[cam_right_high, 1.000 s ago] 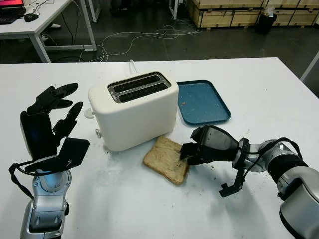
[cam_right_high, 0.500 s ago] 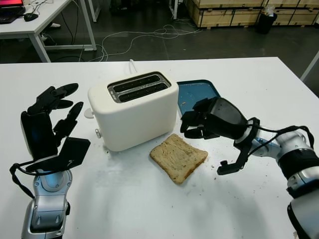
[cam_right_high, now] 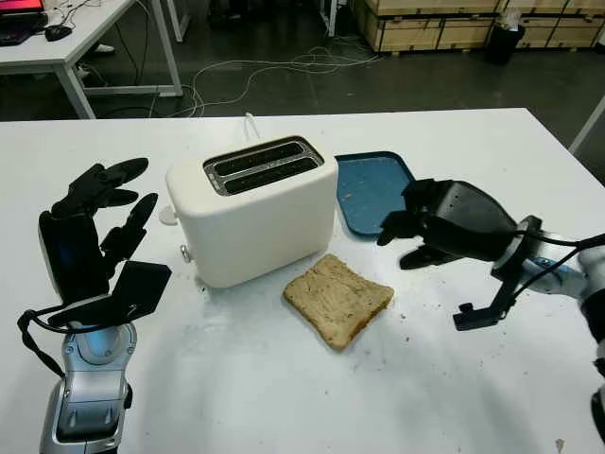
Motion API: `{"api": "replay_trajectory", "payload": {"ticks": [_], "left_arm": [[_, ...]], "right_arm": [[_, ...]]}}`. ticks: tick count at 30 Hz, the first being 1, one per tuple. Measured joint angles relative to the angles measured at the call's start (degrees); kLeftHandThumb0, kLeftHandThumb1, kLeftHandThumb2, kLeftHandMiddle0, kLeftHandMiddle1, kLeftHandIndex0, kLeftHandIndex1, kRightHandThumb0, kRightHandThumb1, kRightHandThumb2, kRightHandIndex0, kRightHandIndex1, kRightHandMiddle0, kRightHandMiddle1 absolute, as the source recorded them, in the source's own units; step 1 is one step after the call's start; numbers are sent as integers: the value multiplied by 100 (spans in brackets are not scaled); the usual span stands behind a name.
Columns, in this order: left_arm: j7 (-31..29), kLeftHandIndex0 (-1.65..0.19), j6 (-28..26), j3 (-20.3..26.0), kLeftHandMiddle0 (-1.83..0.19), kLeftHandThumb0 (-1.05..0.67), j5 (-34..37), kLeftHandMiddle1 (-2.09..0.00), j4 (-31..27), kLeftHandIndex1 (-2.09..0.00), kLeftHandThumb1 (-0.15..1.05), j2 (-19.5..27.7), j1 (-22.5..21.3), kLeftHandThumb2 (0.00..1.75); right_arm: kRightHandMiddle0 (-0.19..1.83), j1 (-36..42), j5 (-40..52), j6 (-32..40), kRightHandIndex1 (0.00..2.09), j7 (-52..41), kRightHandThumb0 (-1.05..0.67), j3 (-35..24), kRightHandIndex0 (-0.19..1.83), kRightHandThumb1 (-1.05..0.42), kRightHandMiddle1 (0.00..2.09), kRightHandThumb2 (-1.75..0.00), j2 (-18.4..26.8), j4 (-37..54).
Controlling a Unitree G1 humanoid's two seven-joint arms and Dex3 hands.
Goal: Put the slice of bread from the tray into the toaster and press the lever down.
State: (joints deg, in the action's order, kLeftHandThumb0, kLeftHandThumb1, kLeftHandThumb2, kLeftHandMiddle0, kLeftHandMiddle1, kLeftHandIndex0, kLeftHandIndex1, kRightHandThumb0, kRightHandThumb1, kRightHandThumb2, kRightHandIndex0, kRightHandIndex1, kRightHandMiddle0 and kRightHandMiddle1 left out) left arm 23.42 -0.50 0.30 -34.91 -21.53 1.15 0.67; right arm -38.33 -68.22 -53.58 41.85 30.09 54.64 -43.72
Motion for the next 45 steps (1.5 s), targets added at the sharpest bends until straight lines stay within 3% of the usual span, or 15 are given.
{"api": "replay_trajectory", "payload": {"ticks": [8, 13, 22, 34, 40, 44, 45], "left_arm": [[-17, -85, 0, 0, -69, -15, 5, -100, 0, -35, 85, 1, -12, 0], [-18, -86, -1, 0, -70, -18, 4, -100, -1, -35, 85, 1, -26, 0], [-17, -86, -3, 6, -70, -19, 1, -100, -1, -35, 85, 2, -47, 0], [-11, -87, -3, 4, -70, -16, 0, -101, -1, -35, 84, 1, -48, 0], [5, -87, -2, 5, -71, -19, 0, -101, -1, -35, 84, 1, -47, 0], [21, -87, -2, 3, -70, -18, 0, -100, -2, -34, 84, -7, -47, 0], [26, -87, -2, 3, -70, -18, 0, -100, -1, -34, 84, -10, -47, 0]], "right_arm": [[22, -12, -700, 285, 35, 406, -91, 706, 9, -71, 0, 0, -1, -216], [27, -55, -739, 349, 37, 532, -91, 984, 13, -73, 3, -1, -97, -443], [34, -398, -966, 499, 45, 1808, -83, 1690, 19, -70, 3, 0, -614, -1088], [31, -854, -987, 557, 60, 1724, -80, 2292, 11, -70, 1, 0, -909, -1185], [34, -1114, -1195, 789, 66, 1870, -77, 2651, 17, -70, 2, 0, -1081, -1222], [52, -1257, -1388, 876, 79, 2166, -39, 2893, 42, -70, 5, 0, -1173, -1312], [56, -1276, -1427, 904, 95, 2259, -33, 2953, 46, -72, 4, 0, -1209, -1337]]}}
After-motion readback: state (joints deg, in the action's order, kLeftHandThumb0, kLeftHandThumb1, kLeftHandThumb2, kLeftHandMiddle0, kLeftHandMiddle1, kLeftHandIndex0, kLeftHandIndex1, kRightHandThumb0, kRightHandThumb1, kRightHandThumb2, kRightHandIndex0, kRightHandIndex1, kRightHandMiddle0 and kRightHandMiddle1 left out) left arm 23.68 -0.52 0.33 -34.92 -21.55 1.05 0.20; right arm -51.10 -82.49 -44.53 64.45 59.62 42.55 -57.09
